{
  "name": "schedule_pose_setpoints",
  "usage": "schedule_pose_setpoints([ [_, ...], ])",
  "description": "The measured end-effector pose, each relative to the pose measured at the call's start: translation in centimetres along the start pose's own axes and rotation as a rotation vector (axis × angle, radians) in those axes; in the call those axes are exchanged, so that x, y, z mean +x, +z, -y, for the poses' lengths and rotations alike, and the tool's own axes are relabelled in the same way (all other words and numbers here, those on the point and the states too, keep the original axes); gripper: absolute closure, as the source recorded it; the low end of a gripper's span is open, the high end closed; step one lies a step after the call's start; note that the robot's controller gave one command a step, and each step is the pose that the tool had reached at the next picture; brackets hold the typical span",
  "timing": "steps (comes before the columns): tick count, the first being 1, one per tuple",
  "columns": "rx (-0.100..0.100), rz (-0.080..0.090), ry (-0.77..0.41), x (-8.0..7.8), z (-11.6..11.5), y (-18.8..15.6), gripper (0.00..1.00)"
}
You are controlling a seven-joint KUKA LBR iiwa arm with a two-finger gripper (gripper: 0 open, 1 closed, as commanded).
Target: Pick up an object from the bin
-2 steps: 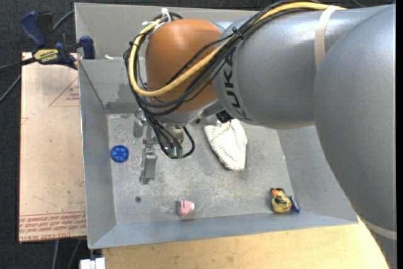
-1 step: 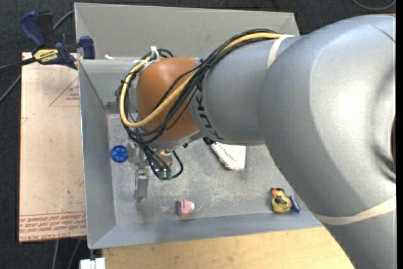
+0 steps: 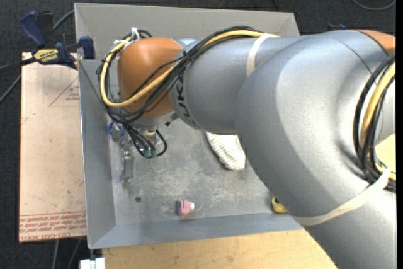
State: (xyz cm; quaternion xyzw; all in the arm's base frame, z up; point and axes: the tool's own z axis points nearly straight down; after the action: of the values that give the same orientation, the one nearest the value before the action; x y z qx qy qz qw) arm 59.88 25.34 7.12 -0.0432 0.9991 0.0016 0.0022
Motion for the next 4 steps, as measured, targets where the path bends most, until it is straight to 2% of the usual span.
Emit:
schedule_pose_setpoints([
  [1,-0.003,0.001,0.156,0.1,1.2,-7.3,0.0],
  [2,-0.001,-0.002,-0.036,3.5,0.9,-5.6,0.0],
  [3,-0.004,0.007,-0.325,0.1,2.8,-7.5,0.0],
  [4,0.0,-0.004,-0.075,1.2,8.6,-2.5,0.0],
])
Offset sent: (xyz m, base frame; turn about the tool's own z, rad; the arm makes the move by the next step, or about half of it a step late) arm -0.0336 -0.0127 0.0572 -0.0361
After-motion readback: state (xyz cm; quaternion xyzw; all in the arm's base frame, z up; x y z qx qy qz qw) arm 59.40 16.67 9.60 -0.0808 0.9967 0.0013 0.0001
